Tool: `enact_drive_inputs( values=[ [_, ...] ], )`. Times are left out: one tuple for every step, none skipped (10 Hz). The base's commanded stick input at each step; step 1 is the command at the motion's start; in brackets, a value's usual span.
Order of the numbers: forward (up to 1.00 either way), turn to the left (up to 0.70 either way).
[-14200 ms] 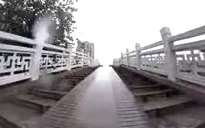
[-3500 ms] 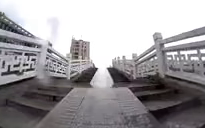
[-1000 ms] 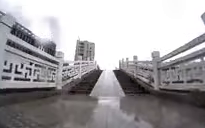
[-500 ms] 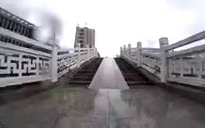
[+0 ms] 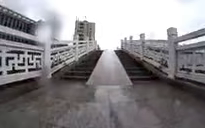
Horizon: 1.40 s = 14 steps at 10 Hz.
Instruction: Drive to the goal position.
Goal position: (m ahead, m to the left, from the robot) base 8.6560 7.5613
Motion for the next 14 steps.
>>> enact_drive_inputs(
  values=[
    [0.6,0.0],
    [0.6,0.0],
    [0.6,0.0],
    [0.6,0.0],
    [0.6,0.0],
    [0.6,0.0],
    [0.6,0.0],
    [0.6,0.0],
    [0.6,0.0],
    [0.6,0.0],
    [0.6,0.0],
    [0.6,0.0],
    [0.6,0.0],
    [0.6,0.0]
  ],
)
